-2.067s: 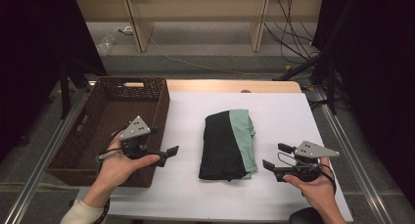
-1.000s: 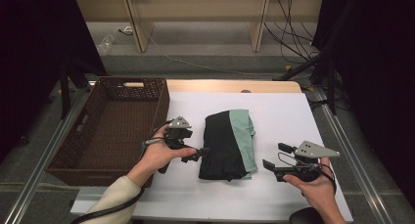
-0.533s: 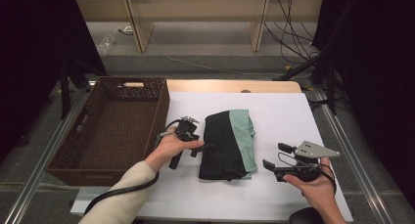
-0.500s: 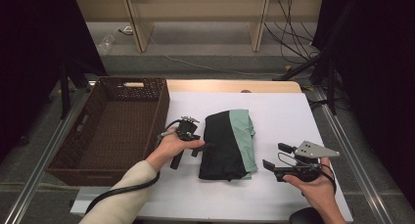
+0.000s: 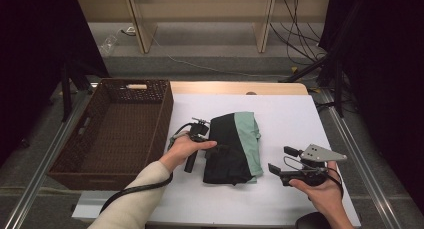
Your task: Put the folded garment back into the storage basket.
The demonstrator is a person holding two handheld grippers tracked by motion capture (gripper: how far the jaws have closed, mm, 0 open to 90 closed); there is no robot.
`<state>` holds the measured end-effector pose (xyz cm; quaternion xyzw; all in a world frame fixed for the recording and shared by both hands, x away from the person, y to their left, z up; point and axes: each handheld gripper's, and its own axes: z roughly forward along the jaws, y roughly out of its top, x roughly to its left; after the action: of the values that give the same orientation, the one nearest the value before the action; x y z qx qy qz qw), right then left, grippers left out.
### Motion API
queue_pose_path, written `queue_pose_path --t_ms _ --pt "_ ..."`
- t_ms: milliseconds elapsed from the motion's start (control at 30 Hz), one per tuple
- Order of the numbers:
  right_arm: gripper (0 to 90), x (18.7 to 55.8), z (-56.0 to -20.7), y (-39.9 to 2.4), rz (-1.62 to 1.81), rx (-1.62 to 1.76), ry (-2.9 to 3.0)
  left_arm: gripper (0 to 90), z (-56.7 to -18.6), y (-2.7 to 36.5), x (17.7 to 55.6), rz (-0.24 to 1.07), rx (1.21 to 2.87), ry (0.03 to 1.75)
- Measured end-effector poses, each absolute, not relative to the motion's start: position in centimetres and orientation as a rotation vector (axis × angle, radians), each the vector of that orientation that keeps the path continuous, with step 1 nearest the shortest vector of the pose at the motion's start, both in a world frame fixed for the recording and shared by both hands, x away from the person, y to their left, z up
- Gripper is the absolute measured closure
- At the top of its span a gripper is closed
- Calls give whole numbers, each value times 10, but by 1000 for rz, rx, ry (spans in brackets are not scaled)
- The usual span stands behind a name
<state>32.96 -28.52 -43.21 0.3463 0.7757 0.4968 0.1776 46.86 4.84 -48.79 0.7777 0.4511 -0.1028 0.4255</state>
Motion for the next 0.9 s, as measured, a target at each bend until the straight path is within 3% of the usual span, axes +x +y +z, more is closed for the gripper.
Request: queue_pose_path --t_ms 300,900 --pt "158 330 -432 -285 1405 981 2198 188 -490 43 475 -333 1867 1163" --pt "159 330 -433 -284 1392 980 2209 543 -490 39 474 -297 1795 1361"
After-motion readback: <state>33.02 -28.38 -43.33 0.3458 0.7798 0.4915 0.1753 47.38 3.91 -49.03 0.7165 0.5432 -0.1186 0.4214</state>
